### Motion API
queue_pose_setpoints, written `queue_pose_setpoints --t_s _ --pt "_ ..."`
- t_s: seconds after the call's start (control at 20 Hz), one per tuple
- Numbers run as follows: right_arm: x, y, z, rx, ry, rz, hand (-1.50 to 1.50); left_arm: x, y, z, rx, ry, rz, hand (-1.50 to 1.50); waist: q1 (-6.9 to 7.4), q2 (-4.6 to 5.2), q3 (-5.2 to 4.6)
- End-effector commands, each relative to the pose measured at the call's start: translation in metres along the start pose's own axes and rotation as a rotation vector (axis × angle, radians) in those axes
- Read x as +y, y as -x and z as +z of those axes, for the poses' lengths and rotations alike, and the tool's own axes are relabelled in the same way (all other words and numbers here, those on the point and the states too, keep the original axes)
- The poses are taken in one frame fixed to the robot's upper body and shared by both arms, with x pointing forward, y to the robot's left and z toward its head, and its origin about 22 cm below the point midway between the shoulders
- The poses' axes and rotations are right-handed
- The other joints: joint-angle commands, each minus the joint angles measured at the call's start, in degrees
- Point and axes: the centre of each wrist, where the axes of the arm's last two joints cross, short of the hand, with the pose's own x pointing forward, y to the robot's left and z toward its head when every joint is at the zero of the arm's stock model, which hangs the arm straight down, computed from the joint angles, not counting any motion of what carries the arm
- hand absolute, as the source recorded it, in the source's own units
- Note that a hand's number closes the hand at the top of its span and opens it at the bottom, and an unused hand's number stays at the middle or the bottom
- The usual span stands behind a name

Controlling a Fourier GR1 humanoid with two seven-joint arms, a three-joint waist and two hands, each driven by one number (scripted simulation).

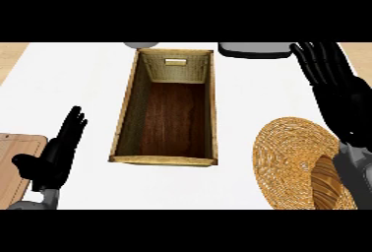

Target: Pick the croissant from the placemat and place it in the basket

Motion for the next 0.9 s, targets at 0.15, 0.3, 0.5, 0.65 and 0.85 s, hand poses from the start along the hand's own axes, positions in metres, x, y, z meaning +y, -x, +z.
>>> queue_pose_setpoints --t_s 0.15,0.3,0.5,0.65,0.85 --pt "-0.012 0.035 0.029 0.298 0.123 -0.063 1.5 0.015 -0.042 -0.028 -0.199 0.026 -0.214 0.0 -1.17 -0.28 1.13" --pt "-0.023 0.032 0.039 0.036 0.625 -0.2 1.5 0.025 -0.043 -0.024 -0.172 -0.003 -0.193 0.0 -8.01 -2.73 4.3" --pt "0.106 0.054 0.045 0.358 0.41 -0.232 -1.5 0.006 -0.071 -0.039 -0.257 0.086 -0.281 0.0 -1.54 -0.75 1.02" --pt "0.098 0.039 0.039 0.386 0.489 -0.03 -1.5 0.032 -0.079 -0.035 -0.222 0.085 -0.322 0.0 -1.24 -1.0 0.96" --pt "0.035 0.034 0.044 0.485 0.48 0.401 -1.5 0.029 -0.075 -0.038 -0.218 0.065 -0.309 0.0 -2.68 -1.26 0.54"
